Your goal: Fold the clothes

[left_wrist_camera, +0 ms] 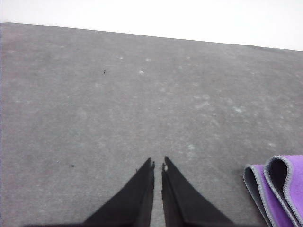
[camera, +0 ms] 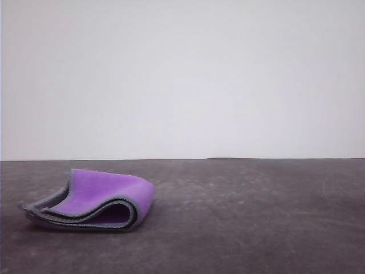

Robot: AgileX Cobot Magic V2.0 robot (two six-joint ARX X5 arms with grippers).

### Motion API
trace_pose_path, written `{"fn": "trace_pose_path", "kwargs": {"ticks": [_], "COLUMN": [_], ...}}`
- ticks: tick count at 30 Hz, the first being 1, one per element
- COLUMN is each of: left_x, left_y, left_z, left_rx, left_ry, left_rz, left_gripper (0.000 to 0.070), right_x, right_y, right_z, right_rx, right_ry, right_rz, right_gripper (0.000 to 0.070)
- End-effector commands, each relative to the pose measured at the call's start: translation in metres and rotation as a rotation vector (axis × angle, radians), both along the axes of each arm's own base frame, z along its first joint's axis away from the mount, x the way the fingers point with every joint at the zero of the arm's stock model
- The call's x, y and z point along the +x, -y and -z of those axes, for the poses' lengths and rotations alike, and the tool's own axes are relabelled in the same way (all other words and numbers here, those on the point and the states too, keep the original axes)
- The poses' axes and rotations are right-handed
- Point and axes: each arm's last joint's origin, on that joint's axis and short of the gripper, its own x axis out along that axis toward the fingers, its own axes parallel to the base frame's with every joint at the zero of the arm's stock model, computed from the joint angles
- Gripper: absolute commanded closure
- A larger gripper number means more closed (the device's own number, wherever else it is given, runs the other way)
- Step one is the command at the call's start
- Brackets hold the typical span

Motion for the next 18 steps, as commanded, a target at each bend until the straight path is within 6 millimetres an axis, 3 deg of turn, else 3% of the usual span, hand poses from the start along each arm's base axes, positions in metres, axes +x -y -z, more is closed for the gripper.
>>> {"fn": "trace_pose_path", "kwargs": {"ticks": [1, 6, 10, 18], "left_x": [0.001, 0.001, 0.001, 0.001], "left_y": [0.000, 0.000, 0.000, 0.000], "left_z": [0.007, 0.007, 0.007, 0.007], "left_rx": [0.000, 0.000, 0.000, 0.000], "left_ry": [-0.025, -0.025, -0.025, -0.025], "left_rz": [-0.005, -0.005, -0.005, -0.005], "left_gripper": [0.0683, 0.0683, 0.0683, 0.0683], "right_x": [-0.007, -0.016, -0.017, -0.016], "right_y": [0.002, 0.008, 0.008, 0.008], "right_z": [0.015, 0.056, 0.077, 0.093], "right_rx": [-0.009, 0.011, 0.034, 0.042], "right_ry": [0.028, 0.031, 0.009, -0.024], "right_rz": [0.015, 0.054, 0.023, -0.005], "right_gripper": [0.0698, 0.0698, 0.0698, 0.0698]}}
